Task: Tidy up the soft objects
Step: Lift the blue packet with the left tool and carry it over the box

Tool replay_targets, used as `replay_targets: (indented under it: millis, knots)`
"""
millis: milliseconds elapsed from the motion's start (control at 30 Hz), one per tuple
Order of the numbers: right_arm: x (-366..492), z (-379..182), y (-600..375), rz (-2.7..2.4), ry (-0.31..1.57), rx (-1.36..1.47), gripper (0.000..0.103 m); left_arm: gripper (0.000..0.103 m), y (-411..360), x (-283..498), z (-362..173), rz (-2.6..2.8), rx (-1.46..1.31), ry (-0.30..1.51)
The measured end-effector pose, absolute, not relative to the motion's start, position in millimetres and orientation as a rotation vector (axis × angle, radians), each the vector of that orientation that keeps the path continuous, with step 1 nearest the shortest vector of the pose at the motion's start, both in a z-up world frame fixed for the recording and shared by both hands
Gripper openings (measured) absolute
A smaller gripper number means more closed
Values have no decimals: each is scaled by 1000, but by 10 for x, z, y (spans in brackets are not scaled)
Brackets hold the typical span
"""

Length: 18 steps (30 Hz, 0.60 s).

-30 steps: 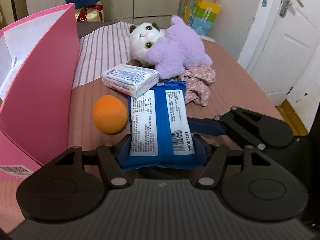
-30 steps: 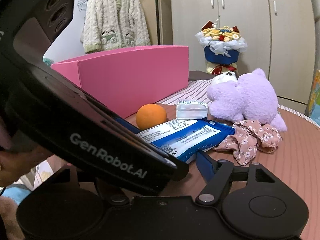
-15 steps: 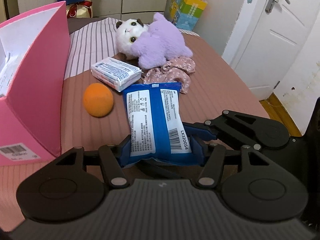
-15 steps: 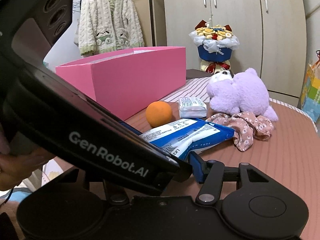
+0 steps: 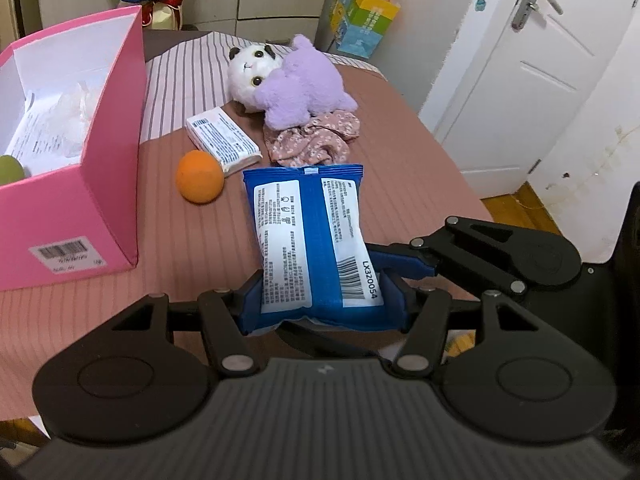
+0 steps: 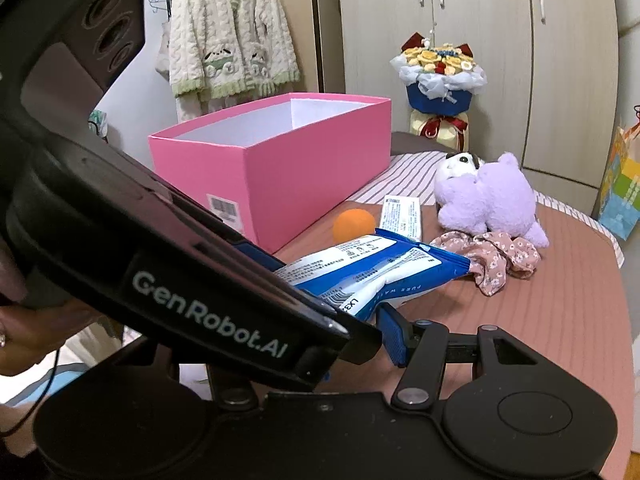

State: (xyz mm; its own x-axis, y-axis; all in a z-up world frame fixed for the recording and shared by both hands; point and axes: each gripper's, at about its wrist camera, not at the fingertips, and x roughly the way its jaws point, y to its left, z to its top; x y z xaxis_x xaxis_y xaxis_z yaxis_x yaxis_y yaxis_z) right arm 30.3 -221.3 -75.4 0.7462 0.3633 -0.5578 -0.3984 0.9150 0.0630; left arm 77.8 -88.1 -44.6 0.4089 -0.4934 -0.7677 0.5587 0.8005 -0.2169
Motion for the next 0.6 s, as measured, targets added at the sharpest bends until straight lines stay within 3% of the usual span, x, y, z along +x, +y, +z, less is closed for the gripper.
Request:
replay_targets:
  millis: [600]
  knots:
    - [-110, -161, -1783, 433, 653, -233, 61, 58, -448, 390, 17, -691, 15, 955]
